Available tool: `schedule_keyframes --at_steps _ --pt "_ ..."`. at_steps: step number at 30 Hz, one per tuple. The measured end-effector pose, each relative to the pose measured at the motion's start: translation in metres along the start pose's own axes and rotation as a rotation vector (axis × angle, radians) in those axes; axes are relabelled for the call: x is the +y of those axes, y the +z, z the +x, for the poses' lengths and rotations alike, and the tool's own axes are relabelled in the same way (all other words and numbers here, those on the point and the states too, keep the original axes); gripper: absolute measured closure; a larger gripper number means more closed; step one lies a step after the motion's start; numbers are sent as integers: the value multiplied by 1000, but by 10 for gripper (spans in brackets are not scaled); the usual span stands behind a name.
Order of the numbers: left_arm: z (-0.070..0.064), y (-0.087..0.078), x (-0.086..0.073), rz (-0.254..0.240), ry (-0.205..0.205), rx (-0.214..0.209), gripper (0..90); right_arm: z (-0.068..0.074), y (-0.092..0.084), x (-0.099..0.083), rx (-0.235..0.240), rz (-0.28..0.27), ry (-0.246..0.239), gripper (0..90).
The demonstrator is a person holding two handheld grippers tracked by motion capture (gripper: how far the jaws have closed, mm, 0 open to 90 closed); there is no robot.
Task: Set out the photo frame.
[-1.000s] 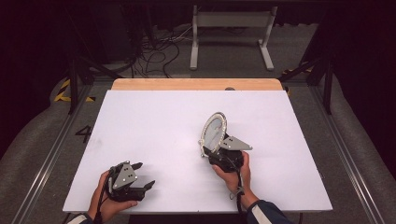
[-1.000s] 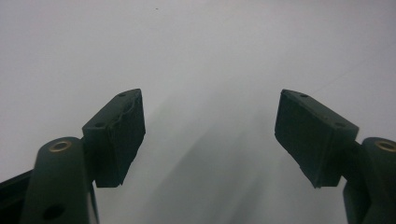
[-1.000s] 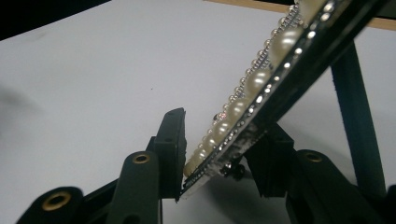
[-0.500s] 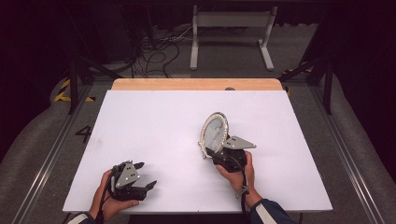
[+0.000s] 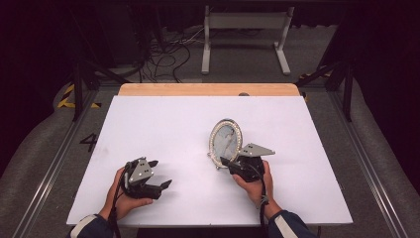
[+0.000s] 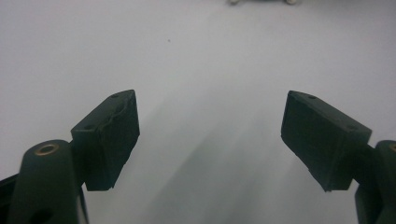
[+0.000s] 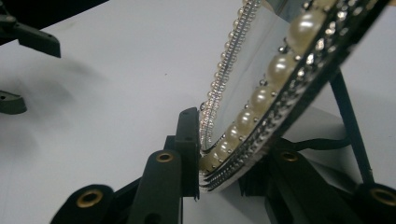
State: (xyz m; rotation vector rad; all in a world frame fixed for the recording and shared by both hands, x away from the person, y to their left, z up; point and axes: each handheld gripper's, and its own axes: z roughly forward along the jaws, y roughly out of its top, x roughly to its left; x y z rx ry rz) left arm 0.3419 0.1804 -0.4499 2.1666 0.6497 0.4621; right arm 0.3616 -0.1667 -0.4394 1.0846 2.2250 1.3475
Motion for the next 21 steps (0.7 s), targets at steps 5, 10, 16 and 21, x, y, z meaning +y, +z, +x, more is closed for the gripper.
schedule_keyframes --at_steps 5,10,16,21 --pt "10 17 18 -27 -20 -14 186 -3 -2 1 23 15 7 746" --pt "18 39 37 -39 -41 -66 161 -7 -4 1 49 28 2 754" --pt "17 60 53 -41 -26 -89 154 -10 -7 1 70 43 1 762" --pt "19 70 65 -68 -41 -115 157 -11 -8 2 79 53 -3 763"
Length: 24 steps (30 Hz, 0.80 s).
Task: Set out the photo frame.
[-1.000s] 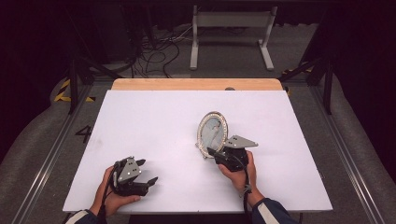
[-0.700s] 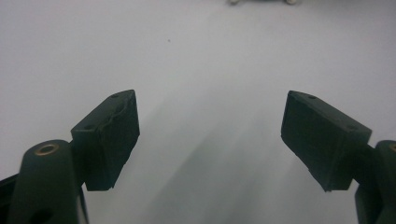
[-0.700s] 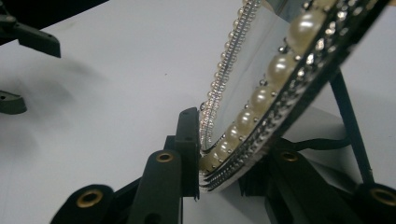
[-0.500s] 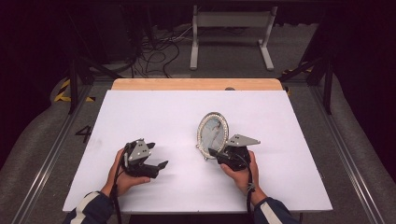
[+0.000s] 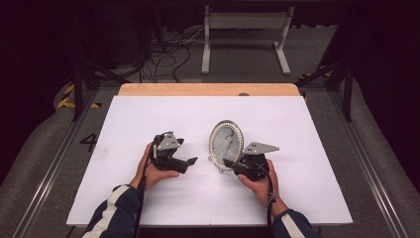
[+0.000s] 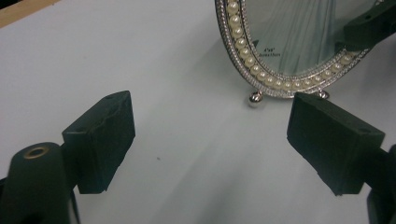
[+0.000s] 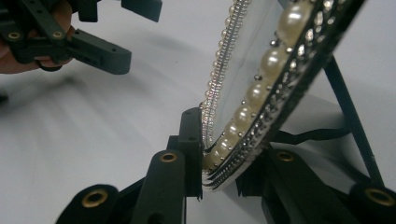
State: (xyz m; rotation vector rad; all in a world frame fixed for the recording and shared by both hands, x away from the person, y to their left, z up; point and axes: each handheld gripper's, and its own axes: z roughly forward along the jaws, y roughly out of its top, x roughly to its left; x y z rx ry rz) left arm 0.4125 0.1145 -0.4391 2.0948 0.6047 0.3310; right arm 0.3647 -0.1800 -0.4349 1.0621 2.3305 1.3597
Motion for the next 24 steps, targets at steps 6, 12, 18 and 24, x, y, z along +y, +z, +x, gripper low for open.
schedule_keyframes --at_steps 6,12,18,24 --pt "0 17 11 33 19 -31 151 4 -1 0 -26 -5 -2 727" --pt "-1 31 22 31 19 -73 140 10 -6 -1 -63 -10 -23 607" --pt "-3 43 32 25 12 -118 129 17 -19 -6 -117 -25 -17 505" --pt "-3 50 35 -1 18 -139 129 26 -28 -8 -152 -46 -43 530"
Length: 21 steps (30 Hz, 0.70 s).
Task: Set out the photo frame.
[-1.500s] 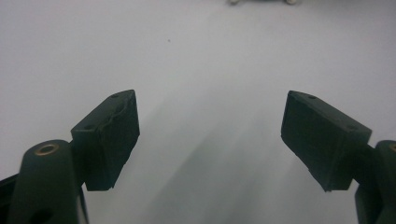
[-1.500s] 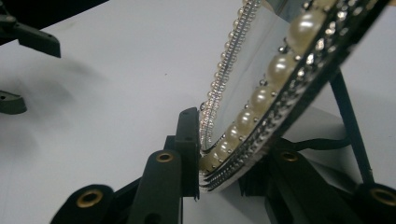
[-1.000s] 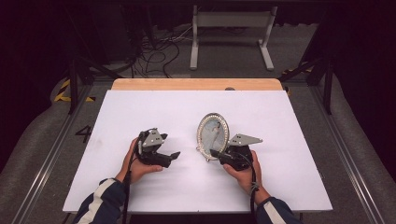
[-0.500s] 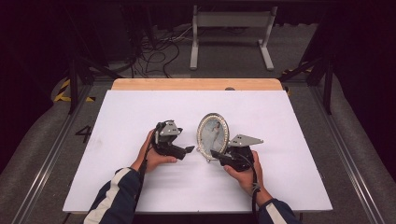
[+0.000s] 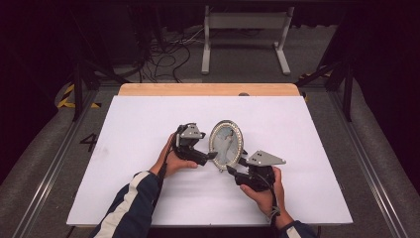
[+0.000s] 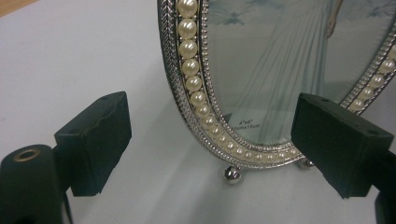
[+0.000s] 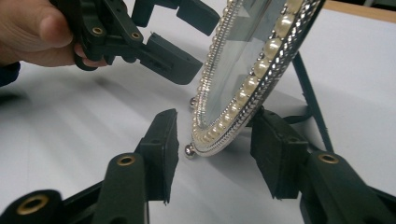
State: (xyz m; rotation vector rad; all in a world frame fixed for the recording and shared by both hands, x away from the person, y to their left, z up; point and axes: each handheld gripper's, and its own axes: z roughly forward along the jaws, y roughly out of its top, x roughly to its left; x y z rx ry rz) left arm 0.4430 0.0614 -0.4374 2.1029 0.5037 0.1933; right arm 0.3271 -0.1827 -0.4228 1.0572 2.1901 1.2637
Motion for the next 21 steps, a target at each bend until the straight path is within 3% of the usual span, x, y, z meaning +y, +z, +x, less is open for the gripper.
schedule_keyframes --at_steps 3,12,15,17,21 --pt "2 3 -1 -7 -12 -8 127 1 -4 -1 -20 0 24 644" --pt "10 12 3 -18 -48 -43 112 1 -8 -3 -45 -30 60 630" --pt "8 14 8 -34 -46 -66 104 -2 -11 -3 -65 -44 89 600" --pt "7 14 12 -34 -23 -81 111 -2 -12 -2 -64 -57 87 601" --pt "1 20 14 -24 3 -129 112 -3 -15 1 -68 -92 84 668"
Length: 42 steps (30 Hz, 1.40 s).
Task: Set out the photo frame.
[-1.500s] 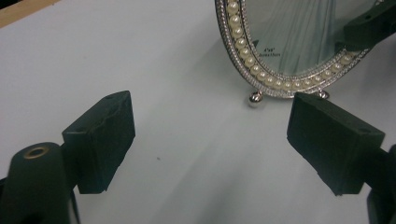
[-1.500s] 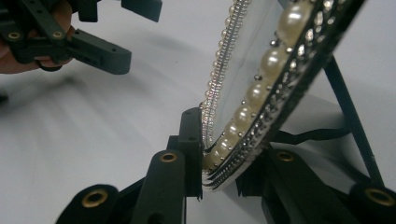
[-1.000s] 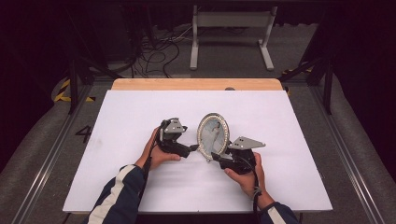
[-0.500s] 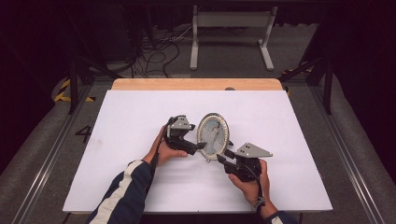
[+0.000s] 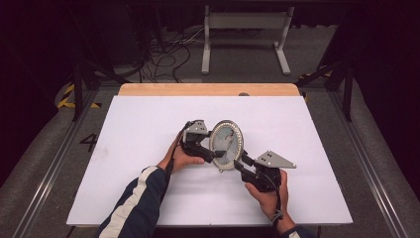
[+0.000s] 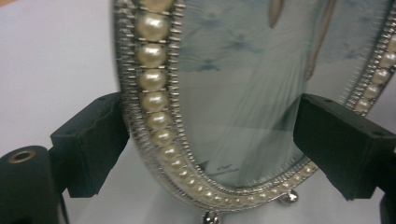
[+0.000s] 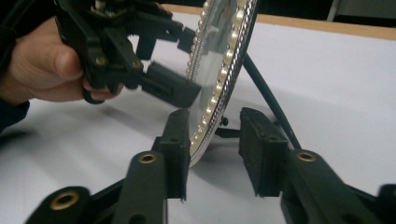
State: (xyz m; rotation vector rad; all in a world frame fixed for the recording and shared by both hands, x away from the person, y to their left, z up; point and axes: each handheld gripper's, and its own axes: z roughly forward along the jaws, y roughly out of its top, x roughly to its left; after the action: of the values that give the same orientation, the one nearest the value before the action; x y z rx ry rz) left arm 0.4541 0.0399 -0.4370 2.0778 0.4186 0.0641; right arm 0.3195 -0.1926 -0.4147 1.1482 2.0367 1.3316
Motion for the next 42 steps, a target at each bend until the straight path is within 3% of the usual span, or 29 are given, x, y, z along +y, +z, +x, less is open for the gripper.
schedule_keyframes --at_steps 4,13,27,31,34,38,42 --pt "-2 2 1 6 4 -33 136 -2 1 1 4 -7 5 760" --pt "-1 -3 1 16 -1 -43 231 -5 1 3 13 -3 9 766" --pt "-7 -18 -8 -11 3 -96 263 -14 3 4 14 14 35 771" --pt "-8 -19 -8 6 16 -72 265 -15 4 5 16 15 29 771" --pt "-8 -18 -5 -8 27 -46 233 -14 5 6 10 11 19 770" --pt "-7 -15 1 -25 8 -48 207 -13 3 6 9 3 11 763" --pt "-6 -11 4 -22 26 -49 220 -11 -1 7 2 -36 -13 808"
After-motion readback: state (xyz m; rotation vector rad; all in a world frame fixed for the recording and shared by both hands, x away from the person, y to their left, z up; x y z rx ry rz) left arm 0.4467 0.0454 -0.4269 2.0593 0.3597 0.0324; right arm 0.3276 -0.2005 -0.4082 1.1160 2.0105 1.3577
